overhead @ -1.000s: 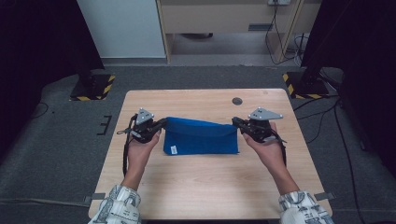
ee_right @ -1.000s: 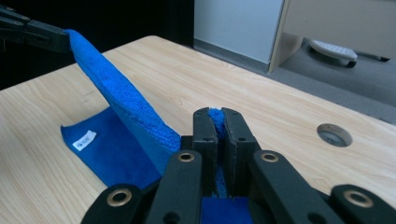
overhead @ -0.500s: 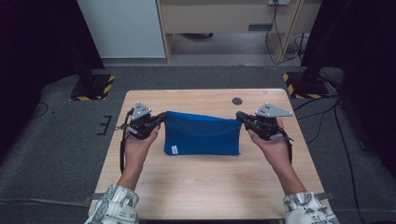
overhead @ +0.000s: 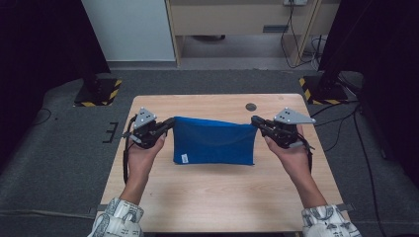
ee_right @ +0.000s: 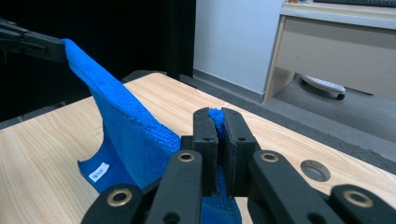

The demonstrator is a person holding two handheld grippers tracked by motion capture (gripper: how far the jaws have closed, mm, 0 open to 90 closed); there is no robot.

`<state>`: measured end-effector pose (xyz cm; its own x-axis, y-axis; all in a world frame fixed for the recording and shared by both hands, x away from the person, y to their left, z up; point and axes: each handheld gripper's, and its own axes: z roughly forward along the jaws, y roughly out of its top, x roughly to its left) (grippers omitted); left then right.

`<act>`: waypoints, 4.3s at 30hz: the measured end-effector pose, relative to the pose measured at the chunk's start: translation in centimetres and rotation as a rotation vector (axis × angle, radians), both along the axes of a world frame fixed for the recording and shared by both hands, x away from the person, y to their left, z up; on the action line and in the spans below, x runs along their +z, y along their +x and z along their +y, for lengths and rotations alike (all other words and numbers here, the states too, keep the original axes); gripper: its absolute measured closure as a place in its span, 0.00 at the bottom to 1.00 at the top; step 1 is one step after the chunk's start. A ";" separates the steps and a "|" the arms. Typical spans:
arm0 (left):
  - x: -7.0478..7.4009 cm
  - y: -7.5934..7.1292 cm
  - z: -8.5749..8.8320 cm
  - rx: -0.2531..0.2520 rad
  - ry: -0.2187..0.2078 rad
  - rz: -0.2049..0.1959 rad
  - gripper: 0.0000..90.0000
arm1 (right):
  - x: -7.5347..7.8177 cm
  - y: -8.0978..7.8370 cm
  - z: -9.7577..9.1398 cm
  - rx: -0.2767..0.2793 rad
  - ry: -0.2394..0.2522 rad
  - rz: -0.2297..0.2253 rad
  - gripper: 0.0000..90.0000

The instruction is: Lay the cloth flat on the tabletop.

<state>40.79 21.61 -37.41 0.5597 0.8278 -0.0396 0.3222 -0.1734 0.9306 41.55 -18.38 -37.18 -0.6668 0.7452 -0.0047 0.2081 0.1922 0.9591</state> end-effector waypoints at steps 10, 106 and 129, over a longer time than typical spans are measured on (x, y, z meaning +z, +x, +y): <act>1.3 -1.3 -0.3 -0.030 -0.009 -0.030 0.98 | 0.6 -0.7 -0.7 -0.002 0.008 -0.016 0.95; -8.2 9.5 -0.8 0.131 0.121 0.254 0.98 | -9.6 12.8 3.3 -0.135 -0.169 0.272 0.93; -8.7 9.4 -0.1 0.147 0.038 0.225 0.31 | -9.8 12.8 2.7 -0.268 -0.164 0.260 0.26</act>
<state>50.20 21.52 -46.07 0.4136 0.9029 -0.1172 0.5447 -0.1422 0.8265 54.35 -15.69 -46.94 -0.4435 0.8963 0.0055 0.5031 0.2438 0.8291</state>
